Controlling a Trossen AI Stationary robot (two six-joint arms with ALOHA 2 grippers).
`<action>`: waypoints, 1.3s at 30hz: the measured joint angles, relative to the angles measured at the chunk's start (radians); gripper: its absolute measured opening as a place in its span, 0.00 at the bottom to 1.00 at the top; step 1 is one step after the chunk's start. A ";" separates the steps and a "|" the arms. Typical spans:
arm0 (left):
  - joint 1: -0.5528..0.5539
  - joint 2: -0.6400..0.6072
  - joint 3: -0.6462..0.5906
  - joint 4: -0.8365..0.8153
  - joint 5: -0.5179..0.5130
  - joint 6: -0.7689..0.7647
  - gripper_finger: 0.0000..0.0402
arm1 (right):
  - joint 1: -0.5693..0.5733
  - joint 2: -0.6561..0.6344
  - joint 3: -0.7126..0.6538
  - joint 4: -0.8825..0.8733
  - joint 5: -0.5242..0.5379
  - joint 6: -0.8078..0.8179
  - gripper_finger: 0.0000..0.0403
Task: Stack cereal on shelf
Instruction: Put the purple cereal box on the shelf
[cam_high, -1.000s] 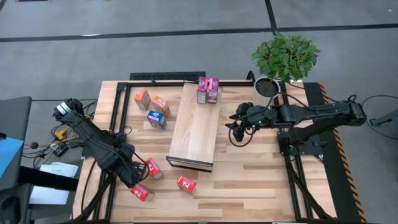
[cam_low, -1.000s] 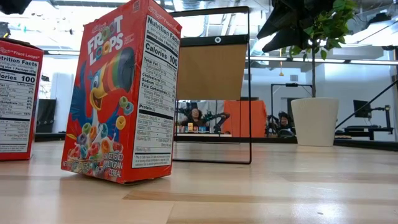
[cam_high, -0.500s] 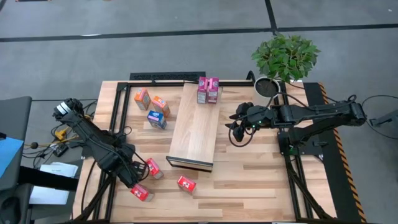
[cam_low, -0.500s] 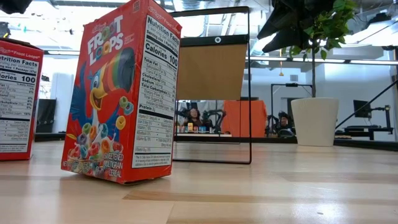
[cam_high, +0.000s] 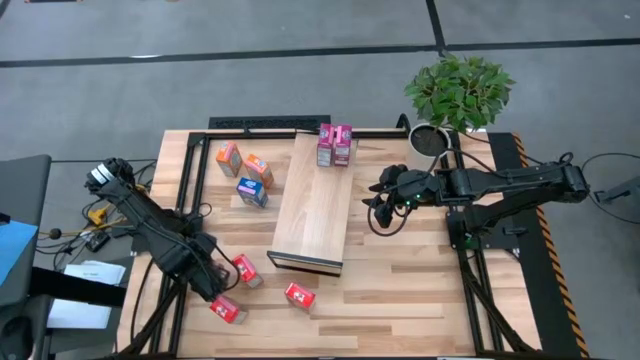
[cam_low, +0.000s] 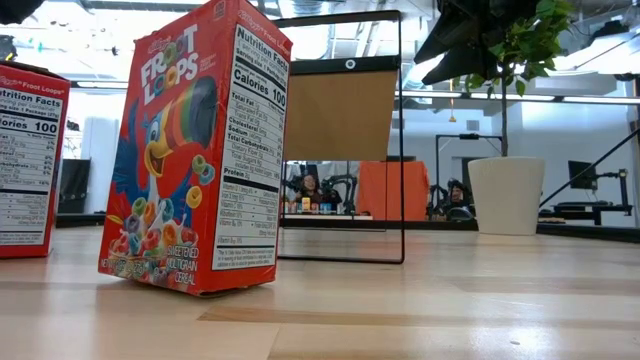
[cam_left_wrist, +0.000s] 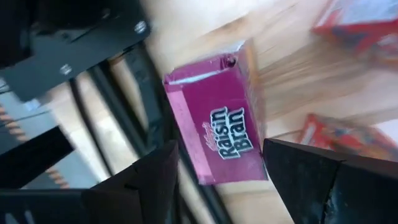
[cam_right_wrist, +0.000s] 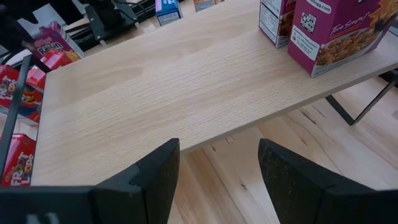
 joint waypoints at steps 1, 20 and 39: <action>0.002 0.000 0.000 0.000 0.019 0.009 0.57 | 0.000 0.000 0.000 0.000 0.000 0.000 0.61; -0.001 -0.022 -0.030 -0.011 -0.028 -0.030 0.76 | 0.000 0.000 -0.003 0.000 0.000 0.000 0.61; -0.002 -0.079 0.001 -0.001 -0.123 -0.043 0.74 | 0.000 0.000 -0.003 0.000 0.002 -0.008 0.61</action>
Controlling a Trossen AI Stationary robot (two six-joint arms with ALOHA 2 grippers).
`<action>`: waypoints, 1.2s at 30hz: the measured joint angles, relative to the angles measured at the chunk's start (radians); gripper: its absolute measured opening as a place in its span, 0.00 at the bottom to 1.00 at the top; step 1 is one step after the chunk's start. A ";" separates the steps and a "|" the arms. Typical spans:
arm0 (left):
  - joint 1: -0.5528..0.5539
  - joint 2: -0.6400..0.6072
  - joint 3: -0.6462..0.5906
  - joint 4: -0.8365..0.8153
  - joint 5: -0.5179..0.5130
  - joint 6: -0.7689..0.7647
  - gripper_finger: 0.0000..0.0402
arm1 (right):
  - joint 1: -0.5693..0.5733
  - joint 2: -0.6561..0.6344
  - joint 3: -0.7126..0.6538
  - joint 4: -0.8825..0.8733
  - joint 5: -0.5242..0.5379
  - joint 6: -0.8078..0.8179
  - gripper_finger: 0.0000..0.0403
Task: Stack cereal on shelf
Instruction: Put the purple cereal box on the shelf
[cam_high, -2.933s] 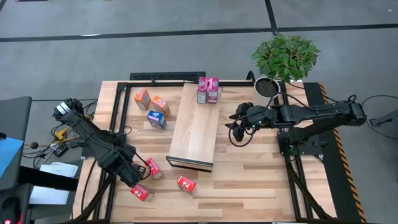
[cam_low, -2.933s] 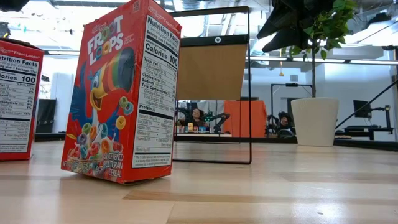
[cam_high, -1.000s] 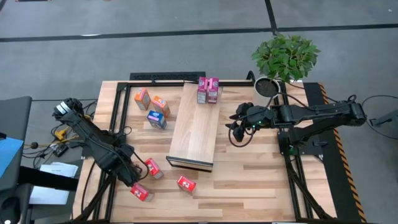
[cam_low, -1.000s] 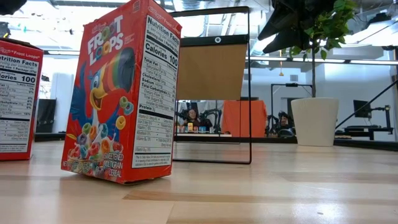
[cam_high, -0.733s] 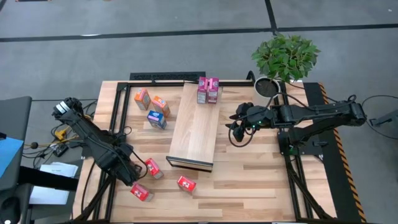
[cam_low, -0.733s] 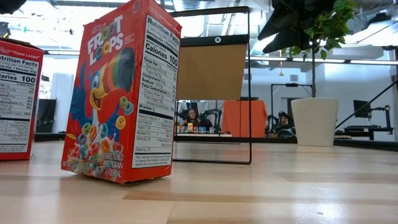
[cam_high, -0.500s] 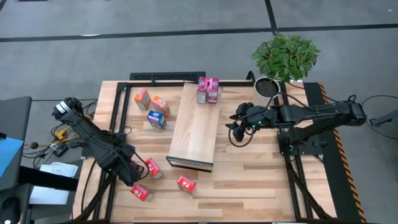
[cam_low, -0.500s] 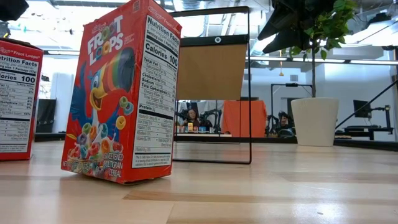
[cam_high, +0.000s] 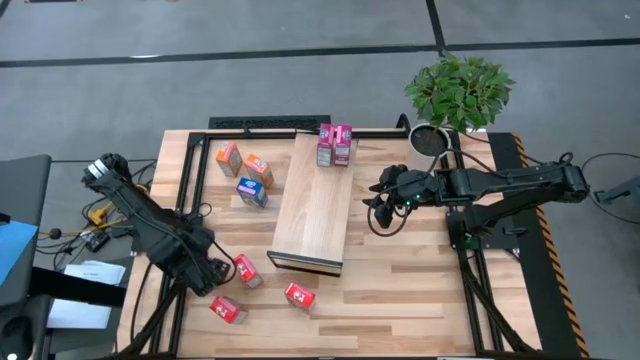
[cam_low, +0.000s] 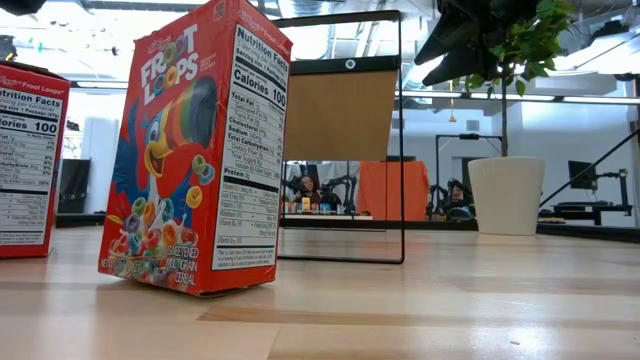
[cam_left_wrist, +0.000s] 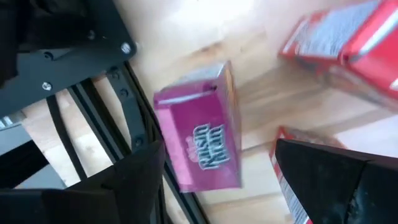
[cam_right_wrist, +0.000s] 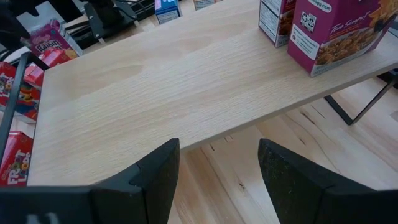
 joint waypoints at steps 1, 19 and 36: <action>0.000 -0.007 0.000 -0.005 -0.011 -0.009 0.74 | 0.000 0.000 0.000 0.000 0.000 0.000 0.61; 0.000 0.000 -0.081 0.106 -0.004 -0.068 0.74 | 0.000 0.000 0.000 -0.002 0.002 0.000 0.61; -0.002 -0.001 -0.128 0.191 0.017 -0.049 0.61 | 0.000 0.000 0.000 -0.003 0.002 0.000 0.61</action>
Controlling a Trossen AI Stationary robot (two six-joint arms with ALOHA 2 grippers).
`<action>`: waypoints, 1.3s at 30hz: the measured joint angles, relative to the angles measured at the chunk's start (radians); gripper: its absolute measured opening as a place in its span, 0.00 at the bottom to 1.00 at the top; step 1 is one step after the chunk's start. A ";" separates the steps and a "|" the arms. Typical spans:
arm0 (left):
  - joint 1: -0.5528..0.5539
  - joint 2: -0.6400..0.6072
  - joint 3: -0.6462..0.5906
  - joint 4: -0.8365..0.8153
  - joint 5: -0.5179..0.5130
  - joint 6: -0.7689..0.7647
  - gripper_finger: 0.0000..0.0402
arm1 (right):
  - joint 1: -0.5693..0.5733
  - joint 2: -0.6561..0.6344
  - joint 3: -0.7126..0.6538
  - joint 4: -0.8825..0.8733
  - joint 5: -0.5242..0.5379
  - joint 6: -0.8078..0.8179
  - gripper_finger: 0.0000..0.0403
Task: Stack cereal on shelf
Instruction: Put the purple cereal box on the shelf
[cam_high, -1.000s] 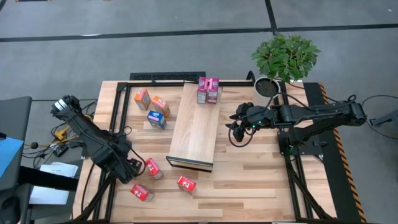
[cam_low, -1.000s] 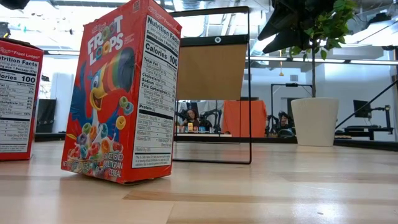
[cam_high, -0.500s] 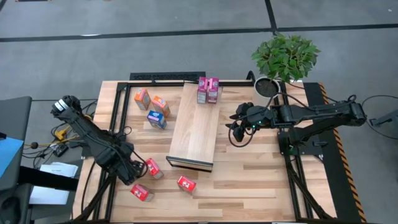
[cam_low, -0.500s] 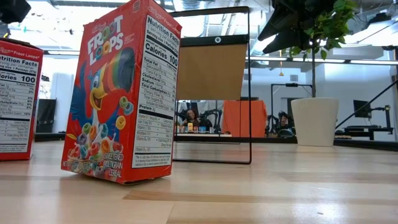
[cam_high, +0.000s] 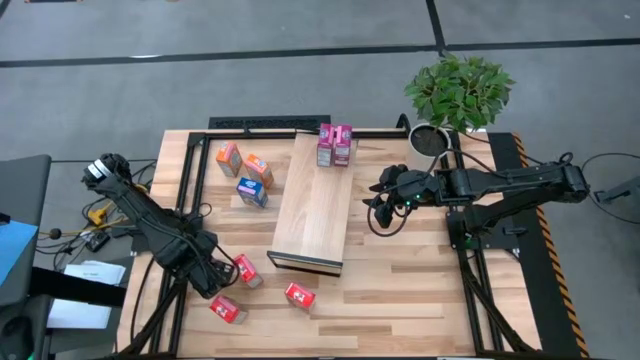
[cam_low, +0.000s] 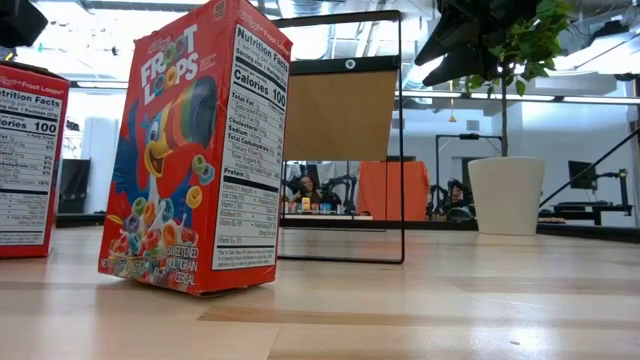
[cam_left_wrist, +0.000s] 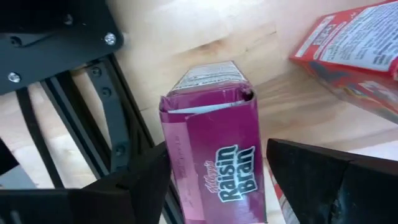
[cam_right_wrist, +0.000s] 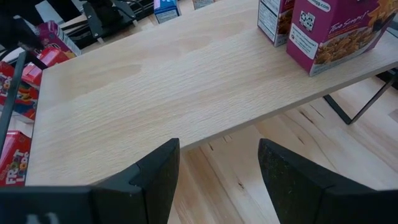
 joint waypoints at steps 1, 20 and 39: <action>0.000 0.000 0.000 0.000 0.002 0.000 0.59 | 0.000 0.000 0.000 0.000 0.000 0.000 0.61; 0.001 -0.033 0.038 -0.030 0.021 -0.009 0.47 | 0.000 0.000 0.000 0.000 0.000 0.000 0.61; 0.216 -0.332 0.338 -0.265 -0.221 0.048 0.47 | 0.000 0.000 0.000 0.000 0.000 0.000 0.61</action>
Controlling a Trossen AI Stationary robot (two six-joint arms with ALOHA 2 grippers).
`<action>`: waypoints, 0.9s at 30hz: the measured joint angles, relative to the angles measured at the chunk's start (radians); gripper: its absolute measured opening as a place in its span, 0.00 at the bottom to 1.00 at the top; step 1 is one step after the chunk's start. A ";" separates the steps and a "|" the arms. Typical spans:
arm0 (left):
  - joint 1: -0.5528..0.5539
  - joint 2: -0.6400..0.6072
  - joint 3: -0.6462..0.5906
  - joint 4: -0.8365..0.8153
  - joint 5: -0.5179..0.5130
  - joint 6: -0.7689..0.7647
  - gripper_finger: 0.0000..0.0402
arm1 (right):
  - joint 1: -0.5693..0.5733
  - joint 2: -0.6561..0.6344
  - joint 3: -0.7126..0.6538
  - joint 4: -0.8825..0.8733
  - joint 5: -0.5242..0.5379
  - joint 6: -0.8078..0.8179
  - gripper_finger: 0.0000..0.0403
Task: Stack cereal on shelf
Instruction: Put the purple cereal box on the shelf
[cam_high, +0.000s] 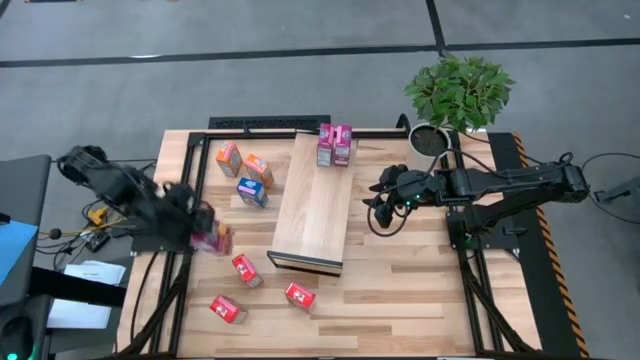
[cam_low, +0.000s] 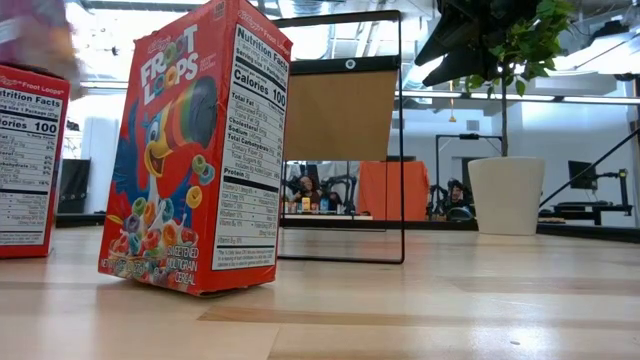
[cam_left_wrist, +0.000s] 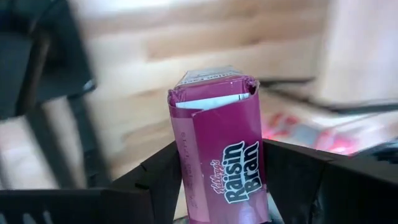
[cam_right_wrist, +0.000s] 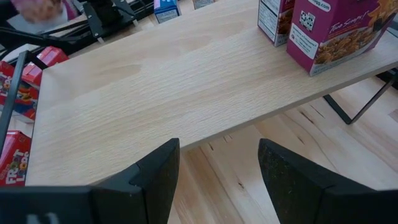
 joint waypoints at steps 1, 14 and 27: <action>0.016 -0.011 0.022 0.001 -0.040 0.016 0.47 | 0.000 0.000 0.000 0.000 0.000 0.000 0.61; 0.316 0.015 0.307 0.054 -0.297 0.357 0.47 | 0.000 0.000 0.000 0.003 0.000 -0.003 0.61; 0.722 0.276 0.533 0.199 -0.117 0.865 0.47 | 0.000 0.000 0.000 0.003 0.000 0.000 0.61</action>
